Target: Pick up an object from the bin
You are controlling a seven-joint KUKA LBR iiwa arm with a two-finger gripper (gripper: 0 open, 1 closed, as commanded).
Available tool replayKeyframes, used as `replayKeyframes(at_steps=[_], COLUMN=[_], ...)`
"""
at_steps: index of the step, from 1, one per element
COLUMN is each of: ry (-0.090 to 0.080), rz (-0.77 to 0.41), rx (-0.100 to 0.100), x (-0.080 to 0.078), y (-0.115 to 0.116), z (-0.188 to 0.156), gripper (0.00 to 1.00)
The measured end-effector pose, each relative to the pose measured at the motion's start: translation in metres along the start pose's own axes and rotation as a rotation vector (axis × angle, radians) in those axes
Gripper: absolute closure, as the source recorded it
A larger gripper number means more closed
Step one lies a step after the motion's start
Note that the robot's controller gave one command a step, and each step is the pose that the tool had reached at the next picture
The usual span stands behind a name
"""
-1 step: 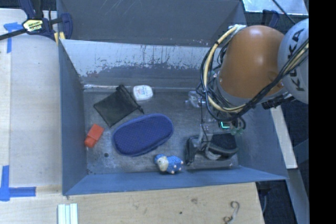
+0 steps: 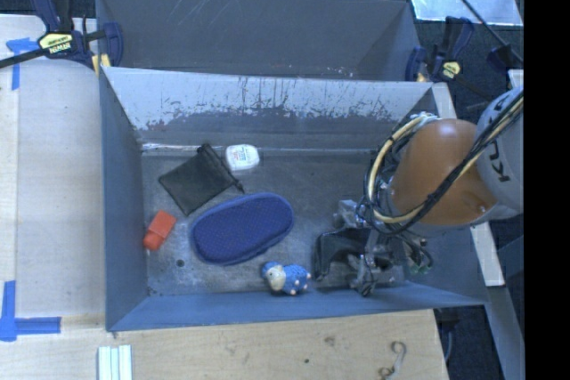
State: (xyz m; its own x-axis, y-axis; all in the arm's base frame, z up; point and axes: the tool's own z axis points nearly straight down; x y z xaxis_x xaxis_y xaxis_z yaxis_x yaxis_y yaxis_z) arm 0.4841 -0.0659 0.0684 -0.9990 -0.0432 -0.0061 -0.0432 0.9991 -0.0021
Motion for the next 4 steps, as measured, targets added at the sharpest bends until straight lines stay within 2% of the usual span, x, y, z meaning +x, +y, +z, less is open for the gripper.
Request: replayKeyframes(at_steps=[1,2,3,4], ry=[0.005,0.008,0.014,0.011], rz=[-0.169,-0.058,0.077,0.078], rx=[-0.002,-0.001,0.000,-0.001], x=[-0.008,-0.027,-0.018,-0.017], y=[-0.015,-0.043,-0.032,-0.033], z=[-0.032,-0.038,0.000,0.000], gripper=[0.00,0.00,0.00,0.00])
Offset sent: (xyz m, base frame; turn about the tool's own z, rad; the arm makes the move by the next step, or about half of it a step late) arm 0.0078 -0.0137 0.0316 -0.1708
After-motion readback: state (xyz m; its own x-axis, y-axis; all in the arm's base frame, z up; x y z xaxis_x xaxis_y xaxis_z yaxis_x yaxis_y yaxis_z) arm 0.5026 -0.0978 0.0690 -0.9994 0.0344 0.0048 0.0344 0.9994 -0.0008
